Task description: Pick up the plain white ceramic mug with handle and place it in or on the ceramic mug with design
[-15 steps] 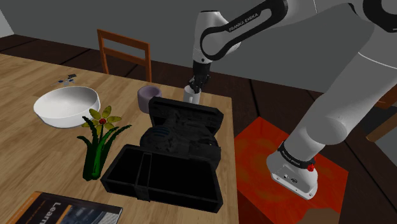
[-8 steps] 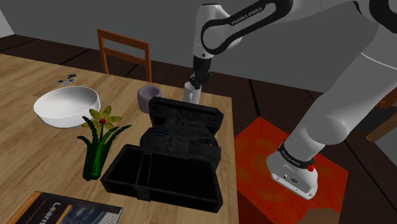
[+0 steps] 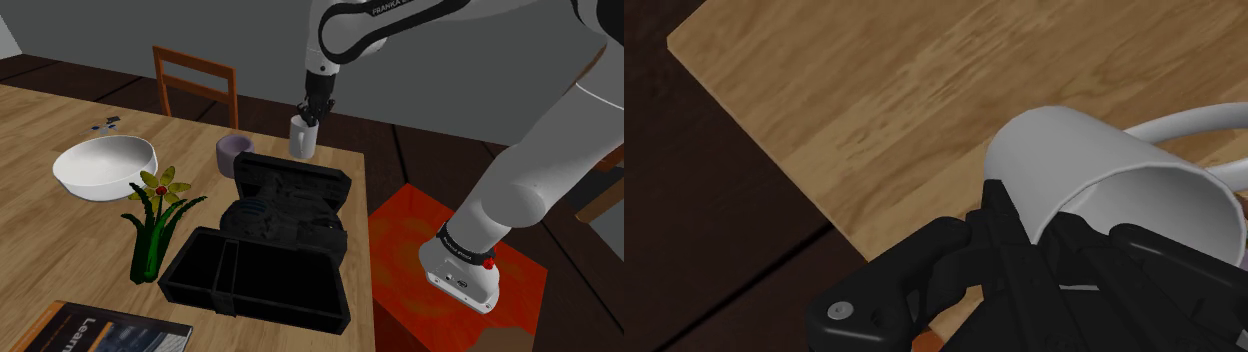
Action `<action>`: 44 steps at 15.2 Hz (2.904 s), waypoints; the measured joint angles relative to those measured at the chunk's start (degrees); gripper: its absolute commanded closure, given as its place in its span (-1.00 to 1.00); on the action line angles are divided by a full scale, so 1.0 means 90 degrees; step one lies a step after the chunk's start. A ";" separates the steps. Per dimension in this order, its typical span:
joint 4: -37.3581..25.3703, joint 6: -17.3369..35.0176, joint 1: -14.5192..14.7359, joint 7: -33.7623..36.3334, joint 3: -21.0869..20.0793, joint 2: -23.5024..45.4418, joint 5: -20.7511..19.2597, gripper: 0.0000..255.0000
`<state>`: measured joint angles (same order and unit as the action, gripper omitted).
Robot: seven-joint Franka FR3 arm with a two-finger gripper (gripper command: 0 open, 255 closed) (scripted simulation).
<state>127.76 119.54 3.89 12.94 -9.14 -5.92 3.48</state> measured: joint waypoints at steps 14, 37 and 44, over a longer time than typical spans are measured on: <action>-0.0816 -0.1205 -0.0016 -0.0008 0.0040 -0.0391 0.0024 1.00; -0.4805 -0.2538 0.0926 0.1911 -0.0811 0.2268 -0.0548 1.00; -0.4216 -0.1929 0.0916 0.1913 -0.0803 0.2291 -0.0554 1.00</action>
<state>89.82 102.18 12.14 30.15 -16.36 14.70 -1.51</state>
